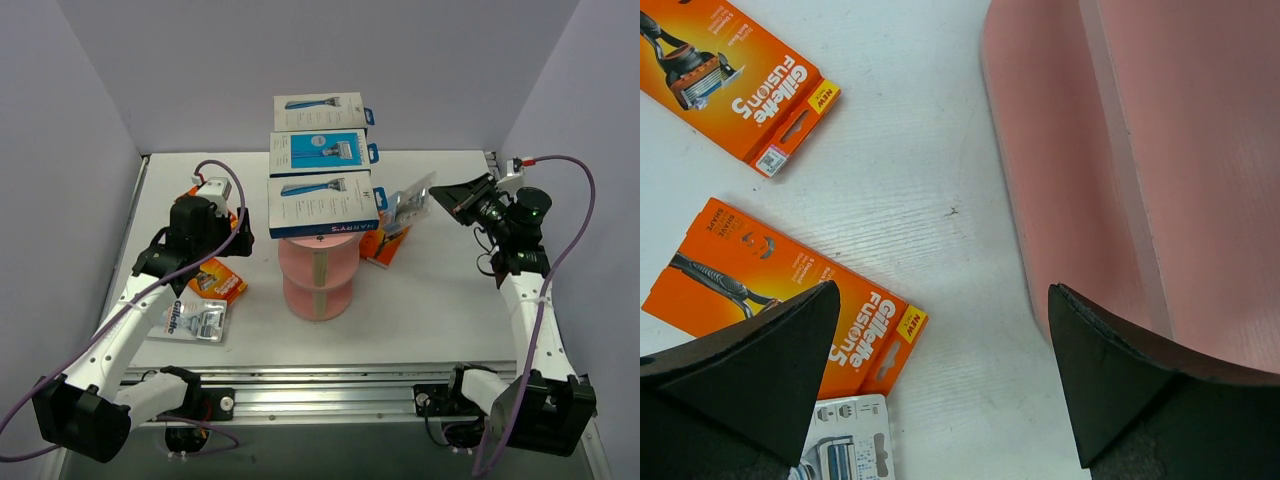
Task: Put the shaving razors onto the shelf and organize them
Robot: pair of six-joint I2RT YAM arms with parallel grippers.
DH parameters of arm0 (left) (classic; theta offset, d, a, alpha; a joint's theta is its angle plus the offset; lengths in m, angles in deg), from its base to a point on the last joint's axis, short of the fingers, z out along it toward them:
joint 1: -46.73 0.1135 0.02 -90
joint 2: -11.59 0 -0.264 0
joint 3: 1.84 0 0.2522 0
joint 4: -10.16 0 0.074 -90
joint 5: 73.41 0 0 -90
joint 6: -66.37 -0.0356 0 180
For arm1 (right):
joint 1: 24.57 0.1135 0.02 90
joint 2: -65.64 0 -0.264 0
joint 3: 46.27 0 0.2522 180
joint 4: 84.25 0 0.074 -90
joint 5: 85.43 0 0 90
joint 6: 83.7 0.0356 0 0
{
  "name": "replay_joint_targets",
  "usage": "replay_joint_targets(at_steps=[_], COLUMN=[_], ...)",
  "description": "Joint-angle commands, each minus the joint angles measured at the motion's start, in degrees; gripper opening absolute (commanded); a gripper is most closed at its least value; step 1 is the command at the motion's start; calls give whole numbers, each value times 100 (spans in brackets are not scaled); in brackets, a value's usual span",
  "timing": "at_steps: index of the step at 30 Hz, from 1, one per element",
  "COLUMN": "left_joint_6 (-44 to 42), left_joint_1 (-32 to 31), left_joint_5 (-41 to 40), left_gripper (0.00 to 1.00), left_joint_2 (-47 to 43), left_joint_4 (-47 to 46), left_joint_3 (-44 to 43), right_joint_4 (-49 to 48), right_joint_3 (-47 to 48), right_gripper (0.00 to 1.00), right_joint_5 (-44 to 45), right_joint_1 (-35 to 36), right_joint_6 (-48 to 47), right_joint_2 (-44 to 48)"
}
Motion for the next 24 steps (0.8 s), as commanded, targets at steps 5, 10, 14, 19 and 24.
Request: replay_joint_targets(at_steps=[5, 10, 14, 19, 24], left_joint_6=[-115, -124, -124, -124, -124], left_joint_1=[-29, -29, -29, -29, -29], left_joint_5=[-73, -90, -90, -108, -108], left_gripper=[94, 94, 94, 94, 94], left_joint_2=[-139, -139, -130, -130, -130], left_joint_4=[10, 18, 18, 27, 36], left_joint_3=[-267, -267, -267, -267, -276], right_joint_4=[-111, -436, -691, -1130, -1368], right_joint_3=[408, 373, 382, 364, 347], right_gripper=[0, 0, 0, 0, 0], right_joint_5=[-334, -475, -572, -730, -783], right_joint_1=[-51, -51, -59, -51, -51], right_joint_6=[385, 762, 1017, 1658, 2054], right_joint_2=[355, 452, 478, 575, 707])
